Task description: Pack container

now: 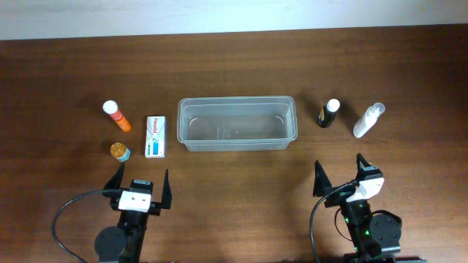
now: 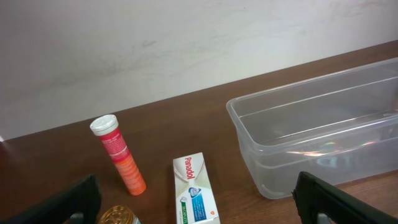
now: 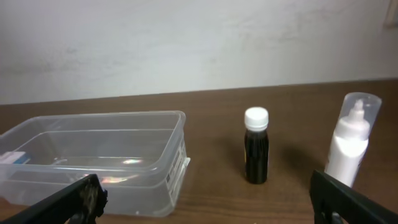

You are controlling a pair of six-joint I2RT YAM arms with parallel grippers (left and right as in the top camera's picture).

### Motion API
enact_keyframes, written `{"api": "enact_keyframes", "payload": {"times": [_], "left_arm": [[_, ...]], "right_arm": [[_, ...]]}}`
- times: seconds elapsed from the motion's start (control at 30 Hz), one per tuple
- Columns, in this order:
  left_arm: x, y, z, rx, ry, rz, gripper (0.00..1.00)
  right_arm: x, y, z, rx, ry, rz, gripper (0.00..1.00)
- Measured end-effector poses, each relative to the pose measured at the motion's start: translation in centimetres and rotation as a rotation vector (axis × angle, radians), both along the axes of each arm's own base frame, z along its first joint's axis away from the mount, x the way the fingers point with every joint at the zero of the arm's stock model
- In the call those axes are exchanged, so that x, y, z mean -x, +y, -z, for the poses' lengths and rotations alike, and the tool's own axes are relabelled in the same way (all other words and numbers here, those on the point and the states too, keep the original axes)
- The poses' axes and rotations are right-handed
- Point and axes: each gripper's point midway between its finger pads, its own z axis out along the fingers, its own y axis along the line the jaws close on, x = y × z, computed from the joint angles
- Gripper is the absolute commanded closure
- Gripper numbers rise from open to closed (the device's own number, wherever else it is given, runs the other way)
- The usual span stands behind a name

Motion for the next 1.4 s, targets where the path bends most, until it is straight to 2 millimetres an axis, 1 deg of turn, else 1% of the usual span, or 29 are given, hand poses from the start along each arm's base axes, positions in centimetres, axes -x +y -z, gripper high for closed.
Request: {"api": "enact_keyframes", "payload": {"times": [0.07, 0.1, 0.2, 0.27, 0.3, 0.33, 0.43, 0.53, 0.57, 0.6, 0.63, 0.7, 0.77, 0.8, 0.87, 0.93, 1.0, 1.07, 1.1, 1.13, 1.23, 1.3, 1.4], "left_arm": [[0.0, 0.0, 0.0, 0.000, 0.000, 0.000, 0.01], [0.0, 0.0, 0.0, 0.000, 0.000, 0.000, 0.01], [0.0, 0.0, 0.0, 0.000, 0.000, 0.000, 0.01], [0.0, 0.0, 0.0, 0.001, 0.001, 0.000, 0.01], [0.0, 0.0, 0.0, 0.002, 0.000, 0.000, 0.01], [0.0, 0.0, 0.0, 0.003, 0.001, 0.000, 0.01], [0.0, 0.0, 0.0, 0.003, 0.000, 0.000, 0.01], [0.0, 0.0, 0.0, 0.003, 0.000, 0.000, 0.01], [0.0, 0.0, 0.0, 0.003, 0.001, 0.000, 0.00], [0.0, 0.0, 0.0, 0.003, 0.001, 0.000, 0.01], [0.0, 0.0, 0.0, 0.003, 0.000, 0.000, 0.01], [0.0, 0.0, 0.0, 0.003, -0.001, 0.000, 0.01], [0.0, 0.0, 0.0, 0.003, 0.000, 0.000, 0.01], [0.0, 0.0, 0.0, 0.003, -0.001, 0.000, 0.01], [0.0, 0.0, 0.0, 0.003, -0.001, 0.000, 0.01], [0.0, 0.0, 0.0, 0.003, -0.001, 0.000, 0.01], [0.0, 0.0, 0.0, 0.003, -0.001, 0.000, 0.01], [0.0, 0.0, 0.0, 0.003, -0.001, 0.000, 0.01], [0.0, 0.0, 0.0, 0.003, -0.001, 0.000, 0.01], [0.0, 0.0, 0.0, 0.003, -0.001, 0.000, 0.01], [0.0, 0.0, 0.0, 0.003, -0.001, 0.000, 0.01], [0.0, 0.0, 0.0, 0.003, -0.001, 0.000, 0.01], [0.0, 0.0, 0.0, 0.003, -0.001, 0.000, 0.01]], "right_arm": [[0.1, 0.1, -0.1, -0.016, 0.038, -0.003, 0.02], [0.1, 0.1, -0.6, -0.020, 0.054, -0.006, 0.02], [-0.1, 0.2, -3.8, -0.034, 0.091, -0.007, 0.02], [-0.8, 0.3, -7.0, -0.034, 0.130, -0.007, 0.02], [-1.1, 0.3, -7.7, -0.031, 0.184, -0.006, 0.02], [-1.6, 0.4, -8.3, -0.027, 0.244, -0.008, 0.02], [-3.4, 0.5, -9.0, -0.013, 0.415, -0.007, 0.02], [-5.1, 0.6, -8.7, 0.006, 0.613, -0.010, 0.02], [-6.2, 0.7, -8.7, 0.015, 0.678, -0.010, 0.02], [-6.9, 0.7, -8.4, 0.022, 0.723, -0.012, 0.02], [-8.4, 0.9, -8.1, 0.026, 0.778, -0.013, 0.02], [-9.6, 1.2, -7.3, 0.024, 0.822, -0.026, 0.02], [-10.7, 1.5, -5.6, 0.023, 0.878, -0.044, 0.12], [-11.0, 1.6, -4.6, 0.028, 0.908, -0.052, 0.15], [-11.3, 1.7, -2.7, 0.032, 0.966, -0.061, 0.15], [-11.6, 1.5, -1.7, 0.018, 0.998, -0.047, 0.15], [-11.7, 0.3, -1.3, -0.020, 1.016, 0.013, 0.15], [-11.8, -1.5, -1.4, -0.068, 1.018, 0.085, 0.14], [-11.7, -3.0, -1.4, -0.102, 1.023, 0.140, 0.14], [-11.6, -3.9, -1.3, -0.124, 1.028, 0.173, 0.14], [-11.0, -7.6, -1.1, -0.195, 1.040, 0.293, 0.11], [-10.6, -9.8, -1.1, -0.236, 1.039, 0.362, 0.11], [-10.4, -11.4, -1.1, -0.262, 1.031, 0.408, 0.11]]}}
